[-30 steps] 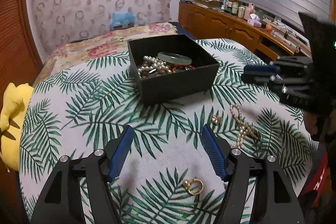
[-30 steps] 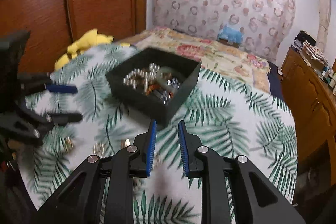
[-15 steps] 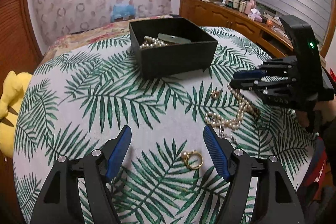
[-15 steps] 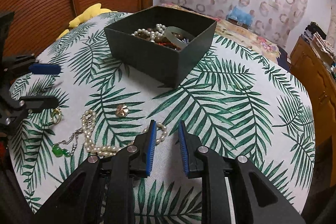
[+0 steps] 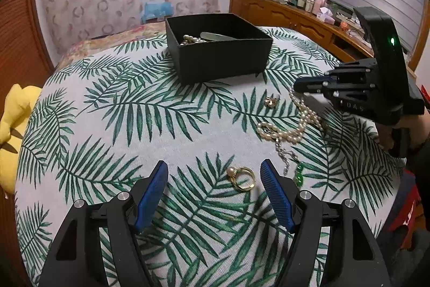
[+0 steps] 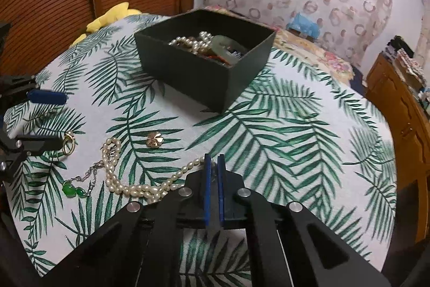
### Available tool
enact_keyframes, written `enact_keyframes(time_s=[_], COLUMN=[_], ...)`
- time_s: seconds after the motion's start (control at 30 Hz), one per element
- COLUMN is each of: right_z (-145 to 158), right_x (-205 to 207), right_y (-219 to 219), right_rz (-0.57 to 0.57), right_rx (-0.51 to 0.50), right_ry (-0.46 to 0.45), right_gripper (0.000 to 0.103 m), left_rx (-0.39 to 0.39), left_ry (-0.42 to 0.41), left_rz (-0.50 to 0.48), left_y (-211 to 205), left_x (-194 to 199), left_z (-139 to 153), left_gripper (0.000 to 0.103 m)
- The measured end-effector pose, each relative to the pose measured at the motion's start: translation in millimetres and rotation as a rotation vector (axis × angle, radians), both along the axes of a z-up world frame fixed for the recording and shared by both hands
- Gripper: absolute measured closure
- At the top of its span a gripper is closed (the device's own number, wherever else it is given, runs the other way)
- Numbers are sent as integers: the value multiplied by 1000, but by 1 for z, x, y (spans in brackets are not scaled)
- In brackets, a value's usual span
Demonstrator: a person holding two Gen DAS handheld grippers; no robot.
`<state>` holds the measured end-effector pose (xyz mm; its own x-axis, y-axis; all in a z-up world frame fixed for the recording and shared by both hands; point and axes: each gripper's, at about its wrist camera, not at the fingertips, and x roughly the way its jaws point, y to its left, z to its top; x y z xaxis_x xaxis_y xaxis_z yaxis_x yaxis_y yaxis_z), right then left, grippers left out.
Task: Organize jewelry
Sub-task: 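Grasp the gold ring with the left while the right grasps the second pearl necklace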
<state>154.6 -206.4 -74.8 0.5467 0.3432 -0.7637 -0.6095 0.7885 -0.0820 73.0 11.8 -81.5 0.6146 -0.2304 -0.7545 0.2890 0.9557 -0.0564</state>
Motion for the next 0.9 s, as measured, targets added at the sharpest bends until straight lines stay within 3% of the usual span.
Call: enact_keyframes(time_s=[0.17, 0.27, 0.57, 0.9], right_z=[16, 21, 27, 35], right_x=[-8, -13, -17, -21], right_y=[-9, -10, -8, -8], right_rz=[-13, -9, -1, 7], right_rx=[40, 40, 46, 52], right_ry=[-28, -39, -51, -66], right_gripper=[98, 98, 98, 98], left_rx=[20, 28, 75, 81], left_ry=[-3, -8, -14, -19], left_rz=[-21, -30, -51, -56], left_y=[-9, -14, -27, -30], left_x=[-6, -7, -7, -6], left_z=[-1, -1, -6, -9], left_gripper=[36, 49, 65, 66])
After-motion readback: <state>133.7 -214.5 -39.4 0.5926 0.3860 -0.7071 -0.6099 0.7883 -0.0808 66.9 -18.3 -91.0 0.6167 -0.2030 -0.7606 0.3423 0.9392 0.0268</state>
